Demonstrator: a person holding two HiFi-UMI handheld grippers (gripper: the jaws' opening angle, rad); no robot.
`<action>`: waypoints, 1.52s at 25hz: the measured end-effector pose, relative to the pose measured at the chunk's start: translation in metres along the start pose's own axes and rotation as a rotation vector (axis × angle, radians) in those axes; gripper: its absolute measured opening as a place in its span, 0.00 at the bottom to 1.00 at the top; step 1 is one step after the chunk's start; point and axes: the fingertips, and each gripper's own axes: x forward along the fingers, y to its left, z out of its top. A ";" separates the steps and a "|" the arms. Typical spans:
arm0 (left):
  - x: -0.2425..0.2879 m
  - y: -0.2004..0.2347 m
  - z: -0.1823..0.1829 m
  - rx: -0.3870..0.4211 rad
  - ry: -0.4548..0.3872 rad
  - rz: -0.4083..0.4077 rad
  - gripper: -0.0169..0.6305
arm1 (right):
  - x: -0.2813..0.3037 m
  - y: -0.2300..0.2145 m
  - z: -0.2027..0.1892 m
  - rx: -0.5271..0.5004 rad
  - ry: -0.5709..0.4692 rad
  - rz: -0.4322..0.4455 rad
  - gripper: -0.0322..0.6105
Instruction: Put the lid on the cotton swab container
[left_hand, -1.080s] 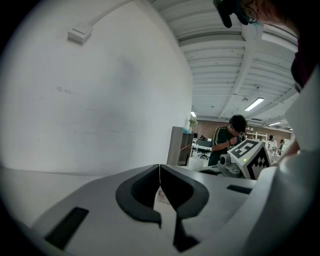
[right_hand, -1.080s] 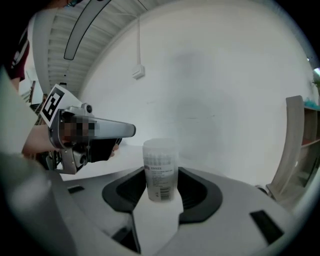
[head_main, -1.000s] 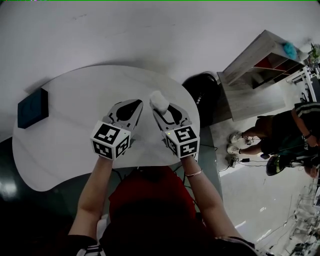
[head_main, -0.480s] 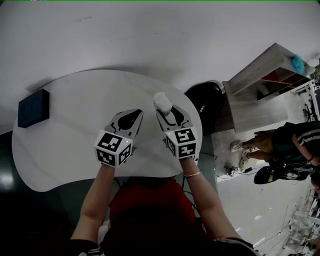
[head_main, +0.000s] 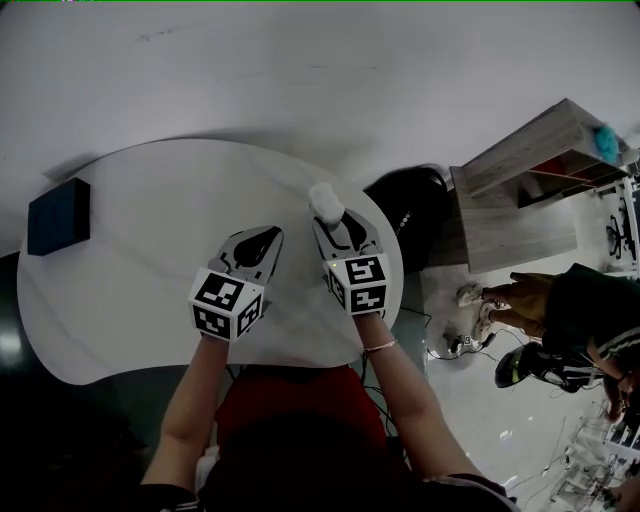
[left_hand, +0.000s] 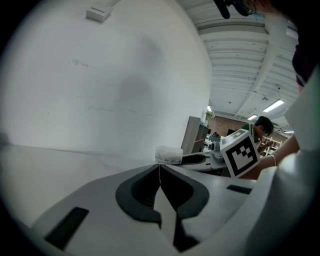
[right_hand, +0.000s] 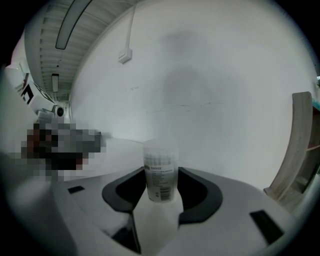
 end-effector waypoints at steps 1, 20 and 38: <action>0.002 0.002 -0.001 -0.004 0.003 0.001 0.06 | 0.002 -0.002 0.000 0.002 0.001 -0.004 0.37; 0.015 0.015 -0.014 -0.064 0.036 -0.016 0.06 | 0.025 -0.012 -0.009 0.027 0.041 -0.013 0.37; 0.012 0.019 -0.020 -0.086 0.046 -0.011 0.06 | 0.027 -0.014 -0.018 0.007 0.094 -0.025 0.37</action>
